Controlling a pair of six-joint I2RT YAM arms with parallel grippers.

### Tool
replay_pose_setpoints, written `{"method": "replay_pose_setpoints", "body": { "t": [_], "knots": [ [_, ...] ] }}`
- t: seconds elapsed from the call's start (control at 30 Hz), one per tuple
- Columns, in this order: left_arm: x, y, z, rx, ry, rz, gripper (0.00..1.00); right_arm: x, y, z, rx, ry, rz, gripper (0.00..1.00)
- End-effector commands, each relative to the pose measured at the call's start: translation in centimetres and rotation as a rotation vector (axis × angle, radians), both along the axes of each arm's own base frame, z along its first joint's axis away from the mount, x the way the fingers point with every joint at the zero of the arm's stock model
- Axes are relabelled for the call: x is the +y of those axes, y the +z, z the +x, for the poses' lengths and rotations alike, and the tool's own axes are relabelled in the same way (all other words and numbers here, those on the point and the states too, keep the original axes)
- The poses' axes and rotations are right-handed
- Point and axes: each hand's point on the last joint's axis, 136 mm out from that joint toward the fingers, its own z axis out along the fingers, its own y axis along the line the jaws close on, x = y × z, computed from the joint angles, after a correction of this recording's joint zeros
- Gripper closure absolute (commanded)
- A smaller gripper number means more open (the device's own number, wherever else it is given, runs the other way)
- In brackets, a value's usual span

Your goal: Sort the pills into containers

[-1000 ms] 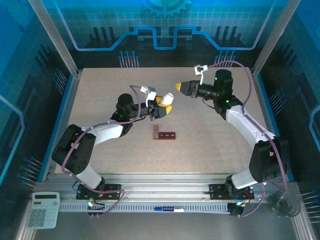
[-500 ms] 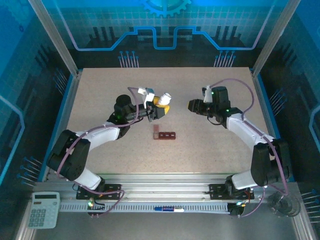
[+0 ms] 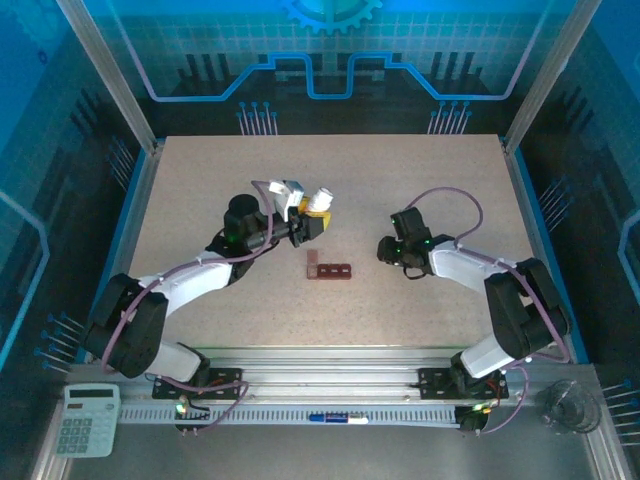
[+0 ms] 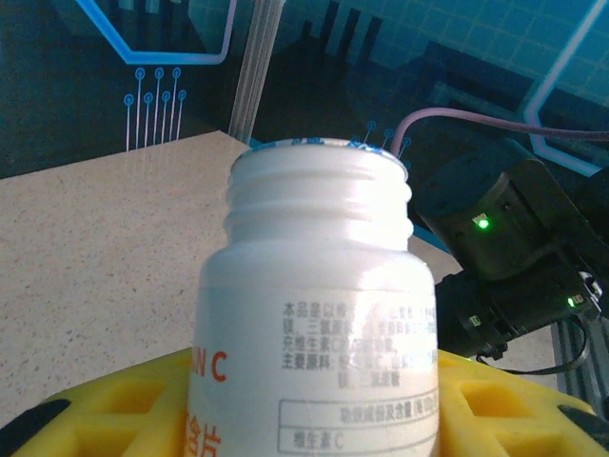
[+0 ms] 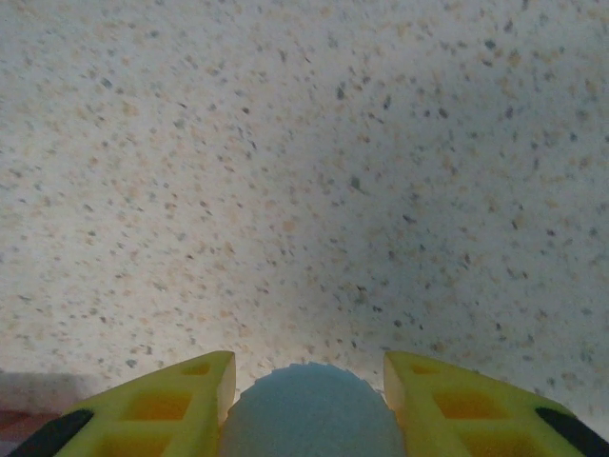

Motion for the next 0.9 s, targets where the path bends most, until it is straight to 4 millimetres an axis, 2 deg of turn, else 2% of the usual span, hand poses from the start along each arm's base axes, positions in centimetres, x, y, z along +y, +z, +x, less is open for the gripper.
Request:
{"method": "replay_pose_setpoints", "body": {
  "t": [0.0, 0.2, 0.33, 0.87],
  "knots": [
    [0.9, 0.5, -0.2, -0.030, 0.033, 0.019, 1.00, -1.2, -0.8, -0.7, -0.003, -0.081, -0.064, 0.61],
    [1.0, 0.1, -0.2, -0.021, 0.041, 0.032, 1.00, -1.8, -1.8, -2.8, 0.022, -0.111, -0.084, 0.60],
    [1.1, 0.2, -0.2, -0.014, 0.043, 0.031, 1.00, -2.9, -2.3, -3.8, 0.038, -0.147, -0.116, 0.60],
    [1.4, -0.7, -0.5, 0.004, 0.055, 0.059, 1.00, -4.2, -2.3, -6.2, 0.084, -0.195, -0.124, 0.54]
  ]
}}
